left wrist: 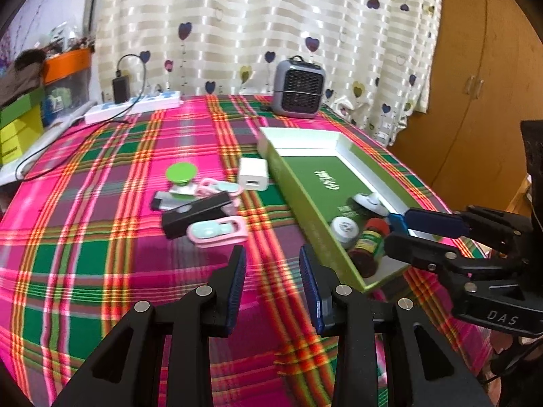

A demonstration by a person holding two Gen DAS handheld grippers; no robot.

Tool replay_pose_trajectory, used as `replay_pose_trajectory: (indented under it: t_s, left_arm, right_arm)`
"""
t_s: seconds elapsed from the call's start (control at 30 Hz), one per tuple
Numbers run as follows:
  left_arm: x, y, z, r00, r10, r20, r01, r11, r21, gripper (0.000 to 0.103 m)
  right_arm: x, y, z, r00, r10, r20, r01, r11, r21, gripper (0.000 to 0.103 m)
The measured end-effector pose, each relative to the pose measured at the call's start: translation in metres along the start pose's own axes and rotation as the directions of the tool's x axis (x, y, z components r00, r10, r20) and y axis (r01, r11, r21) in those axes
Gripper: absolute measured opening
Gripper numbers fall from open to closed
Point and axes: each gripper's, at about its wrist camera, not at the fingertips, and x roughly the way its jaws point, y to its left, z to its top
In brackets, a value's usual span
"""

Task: Organize rigid objects
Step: 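Open both grippers and lift them out of the green box, then reach the left gripper to the black clip and close on it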

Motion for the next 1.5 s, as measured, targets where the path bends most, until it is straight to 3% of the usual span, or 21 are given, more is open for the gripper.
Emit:
replay_pose_trajectory:
  t_s: [0.5,0.83,1.1,1.33,1.5]
  left_arm:
    - [0.015,0.057,0.025,0.997,0.079,-0.003,-0.079,0.996,-0.045,0.034]
    - [0.046,0.073,0.044,0.998,0.034,-0.051,-0.033,0.999,0.015,0.038]
    - [0.054,0.065,0.037,0.989,-0.083,-0.124,0.085,0.996,0.009,0.039]
    - [0.054,0.055,0.041,0.994,-0.028,-0.110,0.037,0.996,0.086,0.039]
    - [0.061,0.049,0.043,0.989,-0.060,-0.136,0.078,0.988,0.131,0.040]
  right_arm:
    - [0.004,0.005,0.005,1.000,0.015,-0.001,-0.015,1.000,-0.019,0.042]
    - [0.010,0.017,0.015,1.000,0.026,-0.003,-0.026,0.998,-0.061,0.042]
    - [0.016,0.019,0.016,0.999,0.034,-0.014,-0.035,0.997,-0.066,0.042]
    - [0.016,0.019,0.015,0.999,0.035,-0.014,-0.036,0.997,-0.066,0.042]
    - [0.016,0.019,0.015,0.999,0.037,-0.013,-0.037,0.997,-0.066,0.042]
